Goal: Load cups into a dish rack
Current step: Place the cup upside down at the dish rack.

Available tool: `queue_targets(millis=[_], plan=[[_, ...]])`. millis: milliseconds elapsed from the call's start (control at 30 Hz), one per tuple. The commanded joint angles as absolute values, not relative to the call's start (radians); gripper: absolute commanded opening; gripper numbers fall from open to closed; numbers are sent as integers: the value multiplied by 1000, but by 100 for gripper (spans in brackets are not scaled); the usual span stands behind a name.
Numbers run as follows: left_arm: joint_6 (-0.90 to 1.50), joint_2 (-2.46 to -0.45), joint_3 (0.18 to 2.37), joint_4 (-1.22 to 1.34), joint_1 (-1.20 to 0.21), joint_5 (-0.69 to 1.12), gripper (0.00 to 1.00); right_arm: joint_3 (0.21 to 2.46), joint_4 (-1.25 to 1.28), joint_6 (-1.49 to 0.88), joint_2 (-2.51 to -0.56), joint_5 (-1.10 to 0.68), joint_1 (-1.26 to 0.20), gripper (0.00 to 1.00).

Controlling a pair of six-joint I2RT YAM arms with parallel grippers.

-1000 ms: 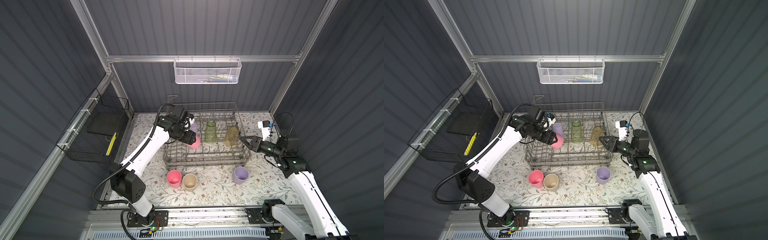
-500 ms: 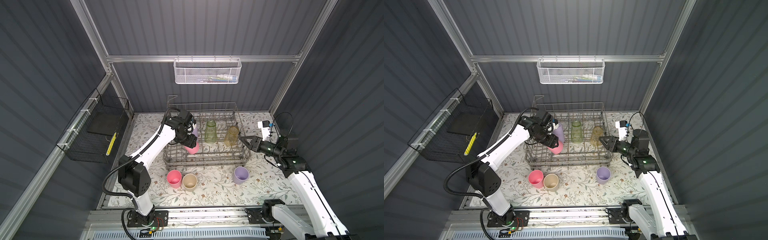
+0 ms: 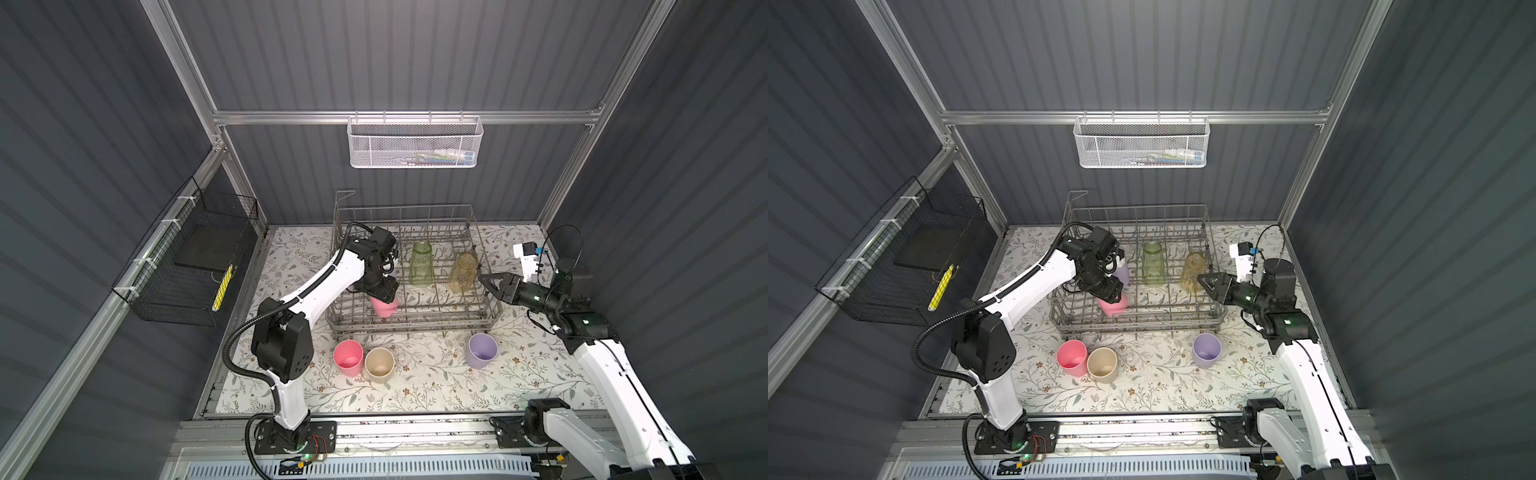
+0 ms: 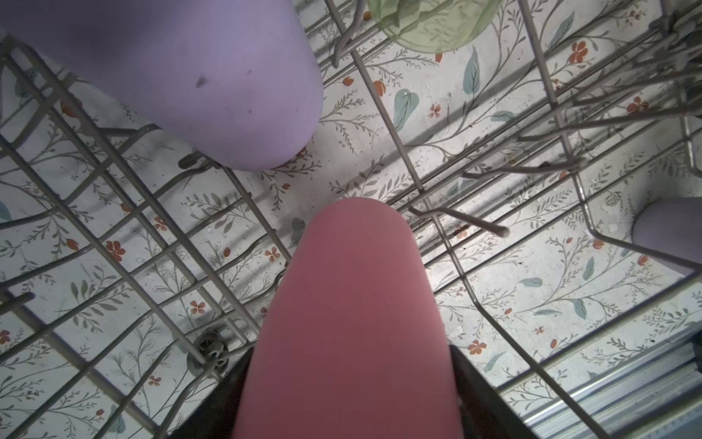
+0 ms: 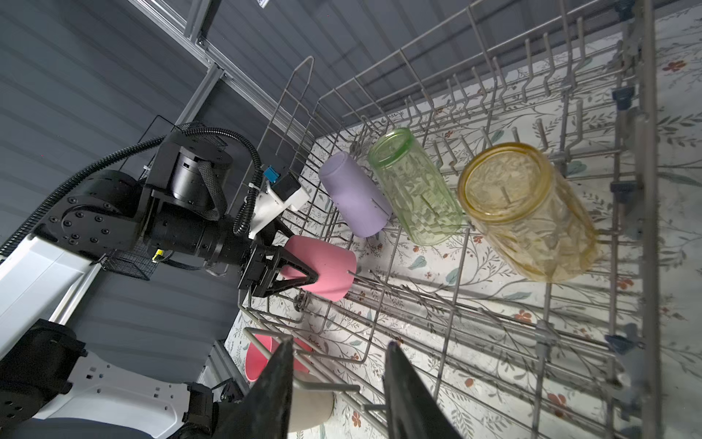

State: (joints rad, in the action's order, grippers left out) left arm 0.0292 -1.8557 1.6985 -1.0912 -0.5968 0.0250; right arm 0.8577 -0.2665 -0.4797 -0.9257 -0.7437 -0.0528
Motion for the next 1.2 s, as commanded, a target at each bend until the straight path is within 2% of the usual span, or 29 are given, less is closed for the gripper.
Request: queue_targets(millis=[0, 367, 433, 533, 633, 1167], plan=[[33, -1879, 1691, -1123, -612, 23, 48, 848, -281, -454, -925, -745, -51, 41], [58, -1914, 1671, -1124, -636, 10, 56, 836, -297, -445, -911, -738, -51, 41], [60, -1913, 1670, -1126, -638, 9, 63, 836, -299, -443, -910, -738, -51, 41], [63, -1913, 1676, -1137, -641, 6, 79, 838, -302, -441, -909, -735, -51, 41], [64, -1907, 1679, -1146, -644, 0, 85, 838, -304, -443, -907, -734, -51, 42], [72, -1772, 1781, -1160, -646, -16, 98, 870, -370, -416, -864, -720, -52, 42]])
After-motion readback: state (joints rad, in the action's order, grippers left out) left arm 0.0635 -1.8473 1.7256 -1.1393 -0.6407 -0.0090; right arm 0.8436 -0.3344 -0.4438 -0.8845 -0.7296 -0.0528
